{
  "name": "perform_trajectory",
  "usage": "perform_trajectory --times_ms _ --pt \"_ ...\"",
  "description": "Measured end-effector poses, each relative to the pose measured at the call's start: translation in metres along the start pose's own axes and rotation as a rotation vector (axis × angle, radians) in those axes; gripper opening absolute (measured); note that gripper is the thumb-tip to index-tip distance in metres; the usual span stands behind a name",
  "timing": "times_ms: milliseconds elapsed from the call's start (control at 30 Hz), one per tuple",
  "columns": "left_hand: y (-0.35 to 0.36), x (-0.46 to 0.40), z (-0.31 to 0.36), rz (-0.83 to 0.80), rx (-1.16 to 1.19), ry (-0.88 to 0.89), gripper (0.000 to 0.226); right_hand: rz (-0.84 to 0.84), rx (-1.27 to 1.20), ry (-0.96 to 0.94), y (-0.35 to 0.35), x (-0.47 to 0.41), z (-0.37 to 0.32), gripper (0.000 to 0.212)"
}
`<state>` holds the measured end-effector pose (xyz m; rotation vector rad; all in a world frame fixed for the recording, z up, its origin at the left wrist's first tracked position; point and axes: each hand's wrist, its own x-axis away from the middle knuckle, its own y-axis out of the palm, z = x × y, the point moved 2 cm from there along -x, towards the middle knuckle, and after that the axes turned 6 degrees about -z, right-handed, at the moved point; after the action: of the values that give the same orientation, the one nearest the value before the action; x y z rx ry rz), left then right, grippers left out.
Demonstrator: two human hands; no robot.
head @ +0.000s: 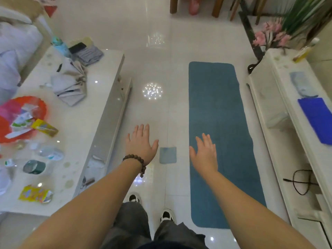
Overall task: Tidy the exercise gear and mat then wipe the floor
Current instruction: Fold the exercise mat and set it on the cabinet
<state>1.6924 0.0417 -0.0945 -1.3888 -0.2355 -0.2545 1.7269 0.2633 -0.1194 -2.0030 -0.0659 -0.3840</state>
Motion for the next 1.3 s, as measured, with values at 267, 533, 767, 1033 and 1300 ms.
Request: perform_trajectory --times_ms 267,533,767,1033,1300 --pt "-0.037 -0.187 -0.014 -0.086 -0.059 0.164 0.07 0.042 -0.008 0.179 0.005 -0.144 -0.04 0.053" --pt "-0.119 -0.376 -0.061 -0.139 -0.199 0.372 0.069 0.053 -0.118 0.446 -0.003 -0.28 -0.122 0.054" --pt "-0.153 -0.472 -0.035 -0.168 -0.226 0.493 0.069 0.096 -0.125 0.546 -0.031 -0.352 -0.146 0.054" --pt "-0.144 -0.544 0.054 -0.206 -0.282 0.708 0.069 0.192 -0.209 0.725 -0.045 -0.398 -0.107 0.054" --pt "-0.116 -0.599 0.185 -0.273 -0.396 0.97 0.069 0.289 -0.385 0.974 -0.057 -0.43 -0.035 0.053"
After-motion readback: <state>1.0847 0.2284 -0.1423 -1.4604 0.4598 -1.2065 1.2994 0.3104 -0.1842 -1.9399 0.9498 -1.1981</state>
